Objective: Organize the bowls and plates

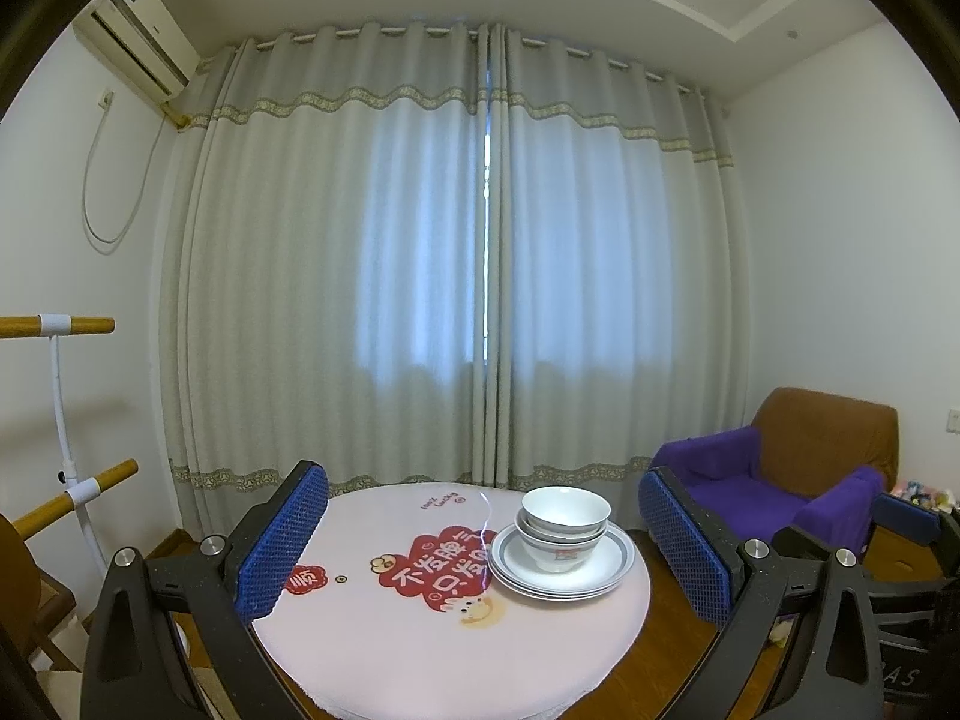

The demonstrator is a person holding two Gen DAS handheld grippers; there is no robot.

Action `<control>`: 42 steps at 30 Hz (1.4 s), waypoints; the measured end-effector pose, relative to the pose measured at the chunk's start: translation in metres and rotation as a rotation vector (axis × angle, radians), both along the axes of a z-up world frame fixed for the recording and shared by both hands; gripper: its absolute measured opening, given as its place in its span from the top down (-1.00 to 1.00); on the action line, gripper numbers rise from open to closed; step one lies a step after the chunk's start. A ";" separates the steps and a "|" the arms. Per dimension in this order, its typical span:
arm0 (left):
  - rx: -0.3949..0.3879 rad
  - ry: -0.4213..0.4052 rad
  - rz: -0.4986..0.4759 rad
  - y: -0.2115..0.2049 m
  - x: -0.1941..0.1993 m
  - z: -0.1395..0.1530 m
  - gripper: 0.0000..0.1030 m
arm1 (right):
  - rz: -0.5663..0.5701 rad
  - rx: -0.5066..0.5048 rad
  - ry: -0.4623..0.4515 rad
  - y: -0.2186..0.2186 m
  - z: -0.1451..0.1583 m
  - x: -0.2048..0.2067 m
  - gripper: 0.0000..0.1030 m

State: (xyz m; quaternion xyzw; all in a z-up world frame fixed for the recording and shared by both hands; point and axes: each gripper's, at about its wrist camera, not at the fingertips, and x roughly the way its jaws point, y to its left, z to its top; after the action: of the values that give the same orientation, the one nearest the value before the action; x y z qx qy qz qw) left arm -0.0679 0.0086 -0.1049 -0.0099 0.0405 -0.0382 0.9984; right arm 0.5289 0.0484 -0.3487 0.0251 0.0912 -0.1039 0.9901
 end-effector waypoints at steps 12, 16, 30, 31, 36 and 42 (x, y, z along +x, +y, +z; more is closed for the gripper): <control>0.007 0.009 -0.004 0.000 0.008 -0.006 -0.99 | -0.004 0.008 0.011 -0.001 -0.003 0.006 -1.00; 0.007 0.010 -0.004 0.001 0.009 -0.006 -0.99 | -0.004 0.008 0.011 -0.002 -0.003 0.006 -1.00; 0.011 0.010 -0.005 0.000 0.010 -0.008 -0.99 | -0.005 0.011 0.014 -0.001 -0.005 0.008 -1.00; 0.010 0.010 -0.006 0.001 0.010 -0.008 -0.99 | -0.004 0.011 0.013 -0.001 -0.005 0.007 -1.00; 0.011 0.004 -0.005 0.000 0.010 -0.008 -0.99 | -0.004 0.012 0.013 -0.002 -0.005 0.007 -1.00; 0.010 0.002 -0.007 0.000 0.010 -0.010 -0.99 | -0.004 0.012 0.012 -0.002 -0.005 0.009 -1.00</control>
State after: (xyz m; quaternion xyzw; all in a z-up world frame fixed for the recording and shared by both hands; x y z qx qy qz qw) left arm -0.0579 0.0088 -0.1147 -0.0046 0.0416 -0.0414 0.9983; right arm 0.5374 0.0469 -0.3540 0.0307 0.0979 -0.1054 0.9891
